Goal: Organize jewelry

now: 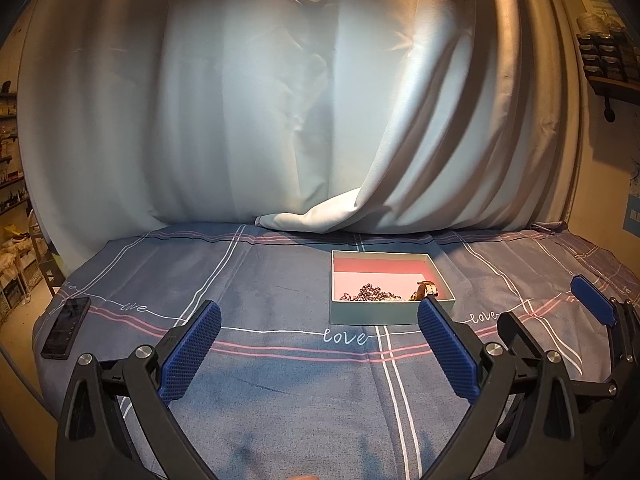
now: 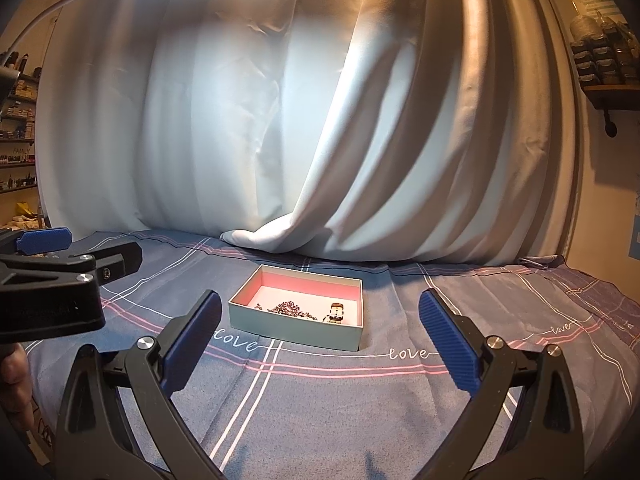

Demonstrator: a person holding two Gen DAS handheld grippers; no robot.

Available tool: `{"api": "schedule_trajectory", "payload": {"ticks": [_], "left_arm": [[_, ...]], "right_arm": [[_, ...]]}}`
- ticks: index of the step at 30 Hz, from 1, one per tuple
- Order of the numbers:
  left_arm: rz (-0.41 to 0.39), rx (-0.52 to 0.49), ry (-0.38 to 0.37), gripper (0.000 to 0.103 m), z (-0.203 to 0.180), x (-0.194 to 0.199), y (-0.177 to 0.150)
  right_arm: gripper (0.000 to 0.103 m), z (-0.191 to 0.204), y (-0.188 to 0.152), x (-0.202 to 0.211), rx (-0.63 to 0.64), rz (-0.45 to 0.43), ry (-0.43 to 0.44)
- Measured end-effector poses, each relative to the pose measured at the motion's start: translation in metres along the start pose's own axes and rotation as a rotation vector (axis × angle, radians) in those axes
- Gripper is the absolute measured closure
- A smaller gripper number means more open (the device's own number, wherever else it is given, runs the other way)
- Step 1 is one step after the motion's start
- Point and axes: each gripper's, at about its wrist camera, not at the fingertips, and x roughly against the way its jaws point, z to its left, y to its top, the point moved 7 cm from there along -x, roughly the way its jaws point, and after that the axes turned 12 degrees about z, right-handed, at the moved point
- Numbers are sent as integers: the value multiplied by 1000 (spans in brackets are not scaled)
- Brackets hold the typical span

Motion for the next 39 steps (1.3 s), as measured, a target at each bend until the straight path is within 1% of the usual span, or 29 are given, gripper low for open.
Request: {"api": "schedule_trajectory", "payload": {"ticks": [4,29,32,34,36,38,39], "left_arm": [[8,11,-1,6,2,-2,-1],[20,-3,-4,6,-2,-4,-4],[21,-6,-13,6,-4,-4,-5],[24,2,-44,6,-3,-4,-5],[19,15,-51,6,-2,-4,-5],[18,10,-18,6,-1,-4,-5],[12,11,-14,6,-1,-3,-5]], "right_arm": [[6,0,1,-1,-1,2,2],[6,4,-1,-2,-3,16,8],[6,5,-1,-2,1,13,10],[6,6,-1,-1,6,10,9],[6,6,0,0,6,7,9],[6,7,-1,0,6,8,8],[6,7,-1,0,5,9,9]]}}
